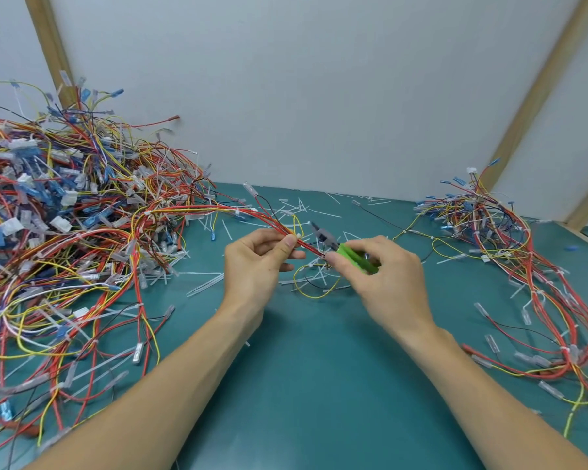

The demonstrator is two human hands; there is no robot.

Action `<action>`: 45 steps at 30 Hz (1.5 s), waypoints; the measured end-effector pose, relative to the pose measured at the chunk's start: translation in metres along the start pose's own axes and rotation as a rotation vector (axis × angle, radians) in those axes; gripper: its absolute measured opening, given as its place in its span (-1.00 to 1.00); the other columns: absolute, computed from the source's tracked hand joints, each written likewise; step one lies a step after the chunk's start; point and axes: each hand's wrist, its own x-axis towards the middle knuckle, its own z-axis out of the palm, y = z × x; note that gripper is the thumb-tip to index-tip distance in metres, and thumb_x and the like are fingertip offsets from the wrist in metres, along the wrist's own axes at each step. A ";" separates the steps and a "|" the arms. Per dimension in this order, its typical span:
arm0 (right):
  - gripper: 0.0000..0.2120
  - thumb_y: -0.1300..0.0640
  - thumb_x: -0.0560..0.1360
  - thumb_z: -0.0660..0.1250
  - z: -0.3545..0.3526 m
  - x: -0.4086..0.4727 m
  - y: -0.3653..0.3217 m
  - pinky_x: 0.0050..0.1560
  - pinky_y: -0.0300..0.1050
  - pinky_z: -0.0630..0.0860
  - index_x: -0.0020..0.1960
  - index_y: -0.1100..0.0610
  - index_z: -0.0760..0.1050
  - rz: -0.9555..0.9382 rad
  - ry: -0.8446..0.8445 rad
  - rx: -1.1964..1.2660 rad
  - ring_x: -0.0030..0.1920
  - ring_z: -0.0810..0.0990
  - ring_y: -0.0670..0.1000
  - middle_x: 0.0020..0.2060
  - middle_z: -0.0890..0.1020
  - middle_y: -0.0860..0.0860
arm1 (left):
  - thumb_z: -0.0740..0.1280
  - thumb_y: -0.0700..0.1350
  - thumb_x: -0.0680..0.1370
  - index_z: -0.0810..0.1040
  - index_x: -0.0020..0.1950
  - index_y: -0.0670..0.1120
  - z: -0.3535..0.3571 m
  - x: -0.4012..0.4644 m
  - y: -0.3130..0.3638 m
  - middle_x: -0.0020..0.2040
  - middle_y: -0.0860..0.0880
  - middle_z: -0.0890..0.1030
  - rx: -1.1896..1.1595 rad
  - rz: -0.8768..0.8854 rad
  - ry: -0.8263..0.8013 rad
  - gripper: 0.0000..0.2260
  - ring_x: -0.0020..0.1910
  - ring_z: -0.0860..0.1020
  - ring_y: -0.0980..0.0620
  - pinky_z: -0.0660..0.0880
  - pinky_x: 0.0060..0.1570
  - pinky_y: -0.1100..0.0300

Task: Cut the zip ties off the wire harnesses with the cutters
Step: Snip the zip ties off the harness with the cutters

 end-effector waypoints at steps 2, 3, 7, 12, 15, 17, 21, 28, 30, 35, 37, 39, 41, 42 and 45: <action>-0.67 -0.35 0.46 0.36 0.000 0.002 0.000 -0.23 -0.27 0.42 -0.14 -0.09 0.60 0.114 0.046 0.105 -0.26 0.58 -0.14 -0.28 0.67 -0.21 | 0.43 -0.24 0.56 0.60 -0.06 -0.20 -0.001 0.001 0.001 -0.28 -0.04 0.70 -0.024 -0.028 0.008 -0.95 -0.27 0.70 0.05 0.61 -0.28 0.23; -0.65 -0.36 0.47 0.32 -0.002 0.004 0.000 -0.20 -0.15 0.48 -0.14 -0.08 0.57 0.175 0.063 0.164 -0.27 0.58 -0.12 -0.26 0.69 -0.20 | 0.43 -0.24 0.56 0.60 -0.05 -0.21 -0.001 0.001 0.001 -0.28 -0.04 0.70 -0.036 -0.044 0.016 -0.95 -0.28 0.69 0.06 0.60 -0.28 0.23; -0.77 -0.19 0.52 0.40 -0.008 0.007 0.006 -0.15 -0.03 0.52 -0.06 -0.04 0.52 0.296 0.046 0.257 -0.26 0.62 -0.15 -0.22 0.72 -0.21 | 0.44 -0.21 0.56 0.61 -0.01 -0.24 -0.004 0.004 0.001 -0.29 -0.02 0.67 -0.100 -0.114 0.046 -0.91 -0.31 0.65 0.07 0.60 -0.28 0.24; -0.72 0.18 0.47 0.51 -0.005 0.003 0.006 -0.16 -0.09 0.47 -0.02 -0.05 0.43 0.243 -0.119 0.254 -0.30 0.55 -0.17 -0.05 0.72 -0.26 | 0.46 -0.19 0.54 0.64 -0.05 -0.19 -0.008 0.006 0.004 -0.20 -0.06 0.67 -0.181 -0.189 0.055 -0.93 -0.29 0.64 0.06 0.60 -0.27 0.24; -0.69 0.16 0.44 0.55 0.002 -0.001 0.004 -0.01 -0.06 0.57 -0.04 -0.08 0.44 0.210 -0.173 0.219 -0.14 0.66 -0.16 -0.07 0.73 -0.22 | 0.47 -0.17 0.53 0.65 -0.04 -0.16 -0.008 0.006 0.004 -0.17 -0.05 0.69 -0.229 -0.236 0.030 -0.93 -0.29 0.65 0.07 0.60 -0.28 0.25; -0.71 0.17 0.45 0.56 0.006 -0.004 0.002 0.09 -0.01 0.61 -0.05 -0.06 0.47 0.207 -0.178 0.205 -0.07 0.71 -0.11 -0.12 0.74 -0.19 | 0.47 -0.15 0.53 0.66 -0.02 -0.16 -0.007 0.005 0.003 -0.15 -0.04 0.69 -0.232 -0.257 -0.009 -0.90 -0.27 0.65 0.07 0.59 -0.27 0.25; -0.76 0.19 0.50 0.53 0.005 -0.001 0.001 -0.04 -0.18 0.57 -0.07 -0.03 0.48 0.209 -0.155 0.220 -0.15 0.68 -0.11 -0.19 0.72 -0.16 | 0.41 -0.01 0.58 0.67 -0.04 -0.12 -0.004 0.003 0.002 -0.12 -0.03 0.73 -0.068 -0.194 -0.074 -0.82 -0.21 0.67 0.10 0.55 -0.31 0.29; -0.84 0.25 0.55 0.46 -0.004 0.006 -0.001 0.00 -0.05 0.55 -0.01 0.13 0.48 0.295 -0.117 0.384 -0.15 0.63 0.02 -0.23 0.67 -0.05 | 0.38 -0.23 0.59 0.57 0.03 -0.08 0.003 -0.001 -0.006 -0.18 0.07 0.73 0.304 0.095 -0.173 -0.93 -0.32 0.58 0.16 0.47 -0.20 0.39; -0.84 0.26 0.56 0.46 -0.004 0.006 -0.002 0.02 -0.02 0.55 -0.01 0.14 0.48 0.299 -0.112 0.398 -0.16 0.61 0.04 -0.20 0.67 0.01 | 0.38 -0.23 0.59 0.51 0.07 -0.12 0.004 -0.002 -0.007 -0.19 0.05 0.74 0.303 0.043 -0.219 -0.89 -0.36 0.57 0.13 0.43 -0.28 0.41; -0.84 0.24 0.56 0.46 -0.002 0.005 -0.002 0.00 -0.09 0.54 0.00 0.12 0.48 0.288 -0.119 0.396 -0.12 0.65 0.03 -0.17 0.67 0.03 | 0.46 -0.17 0.54 0.48 0.18 -0.10 0.006 -0.004 -0.003 -0.12 -0.03 0.74 0.170 -0.056 -0.219 -0.73 -0.37 0.54 0.21 0.39 -0.40 0.46; -0.83 0.24 0.56 0.47 -0.001 0.003 -0.002 -0.05 -0.21 0.54 -0.01 0.09 0.48 0.264 -0.128 0.386 -0.14 0.65 -0.02 -0.18 0.68 -0.01 | 0.49 -0.14 0.52 0.48 0.18 -0.09 0.007 -0.005 -0.001 -0.13 -0.05 0.74 0.131 -0.104 -0.225 -0.71 -0.40 0.51 0.21 0.38 -0.42 0.45; -0.80 0.25 0.55 0.48 0.001 0.002 -0.003 -0.08 -0.27 0.53 -0.02 0.06 0.47 0.228 -0.130 0.359 -0.15 0.66 -0.03 -0.20 0.68 -0.06 | 0.50 -0.09 0.51 0.48 0.17 -0.09 0.006 -0.005 -0.001 -0.17 -0.02 0.73 0.124 -0.140 -0.212 -0.68 -0.42 0.46 0.17 0.35 -0.43 0.38; -0.79 0.22 0.53 0.49 0.002 -0.001 -0.003 -0.12 -0.22 0.54 -0.04 0.03 0.47 0.180 -0.120 0.297 -0.17 0.65 -0.02 -0.21 0.68 -0.05 | 0.51 -0.07 0.49 0.49 0.18 -0.13 0.006 -0.004 -0.001 -0.19 -0.02 0.73 0.105 -0.172 -0.205 -0.65 -0.42 0.44 0.14 0.33 -0.44 0.32; -0.78 0.20 0.53 0.50 0.003 -0.002 -0.004 -0.13 -0.16 0.55 -0.05 0.01 0.46 0.158 -0.112 0.262 -0.18 0.64 0.00 -0.21 0.67 -0.05 | 0.51 -0.07 0.49 0.49 0.20 -0.17 0.005 -0.003 0.000 -0.19 -0.03 0.73 0.089 -0.187 -0.200 -0.62 -0.42 0.46 0.13 0.35 -0.44 0.30; -0.75 0.12 0.52 0.51 0.005 -0.004 -0.005 -0.15 0.02 0.57 -0.07 -0.08 0.43 0.104 -0.078 0.167 -0.22 0.62 0.02 -0.22 0.64 -0.12 | 0.50 -0.09 0.50 0.45 0.27 -0.22 0.005 -0.002 0.001 -0.15 -0.07 0.74 0.002 -0.267 -0.194 -0.56 -0.35 0.61 0.09 0.46 -0.40 0.29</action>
